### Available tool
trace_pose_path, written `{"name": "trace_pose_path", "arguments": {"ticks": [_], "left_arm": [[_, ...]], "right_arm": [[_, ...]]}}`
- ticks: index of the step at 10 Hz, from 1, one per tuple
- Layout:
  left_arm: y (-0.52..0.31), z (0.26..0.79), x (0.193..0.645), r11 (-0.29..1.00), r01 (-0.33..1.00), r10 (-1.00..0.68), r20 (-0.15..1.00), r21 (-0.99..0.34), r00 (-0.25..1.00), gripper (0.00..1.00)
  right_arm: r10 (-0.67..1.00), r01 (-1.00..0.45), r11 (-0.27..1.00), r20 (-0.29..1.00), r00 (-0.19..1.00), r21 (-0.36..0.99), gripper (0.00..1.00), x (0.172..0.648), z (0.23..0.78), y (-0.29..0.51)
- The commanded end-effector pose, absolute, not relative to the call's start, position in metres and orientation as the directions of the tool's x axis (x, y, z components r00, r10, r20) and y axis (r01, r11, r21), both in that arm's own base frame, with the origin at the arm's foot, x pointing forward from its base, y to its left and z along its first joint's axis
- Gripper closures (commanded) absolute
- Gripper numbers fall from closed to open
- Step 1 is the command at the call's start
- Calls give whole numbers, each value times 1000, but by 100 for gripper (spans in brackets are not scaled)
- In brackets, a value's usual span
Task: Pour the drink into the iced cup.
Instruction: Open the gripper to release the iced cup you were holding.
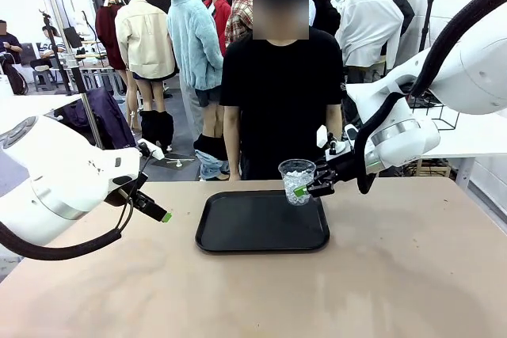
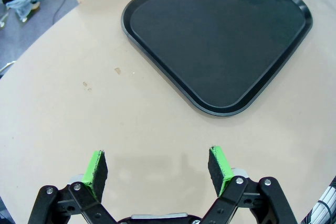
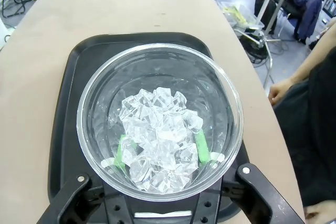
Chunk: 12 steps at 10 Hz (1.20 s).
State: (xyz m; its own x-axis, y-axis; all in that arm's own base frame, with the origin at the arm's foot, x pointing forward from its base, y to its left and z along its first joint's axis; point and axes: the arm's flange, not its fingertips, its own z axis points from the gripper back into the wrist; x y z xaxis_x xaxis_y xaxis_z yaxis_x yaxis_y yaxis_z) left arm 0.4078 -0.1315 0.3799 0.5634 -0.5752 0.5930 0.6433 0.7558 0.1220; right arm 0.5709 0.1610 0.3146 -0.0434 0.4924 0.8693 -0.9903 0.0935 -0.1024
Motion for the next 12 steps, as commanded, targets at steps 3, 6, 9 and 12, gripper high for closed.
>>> {"name": "trace_pose_path", "arguments": {"ticks": [3,6,9,12], "left_arm": [[-131,380,407,755,642,-580,594,136,557,0],[-131,380,407,755,642,-580,594,136,557,0],[-131,380,407,755,642,-580,594,136,557,0],[-131,380,407,755,642,-580,594,136,557,0]], "right_arm": [[501,-969,158,861,-85,-188,47,574,369,160],[508,-971,170,859,-62,-171,47,597,404,156],[464,-962,213,884,-56,-173,47,616,414,134],[451,-954,234,890,-62,-185,47,619,416,127]]}}
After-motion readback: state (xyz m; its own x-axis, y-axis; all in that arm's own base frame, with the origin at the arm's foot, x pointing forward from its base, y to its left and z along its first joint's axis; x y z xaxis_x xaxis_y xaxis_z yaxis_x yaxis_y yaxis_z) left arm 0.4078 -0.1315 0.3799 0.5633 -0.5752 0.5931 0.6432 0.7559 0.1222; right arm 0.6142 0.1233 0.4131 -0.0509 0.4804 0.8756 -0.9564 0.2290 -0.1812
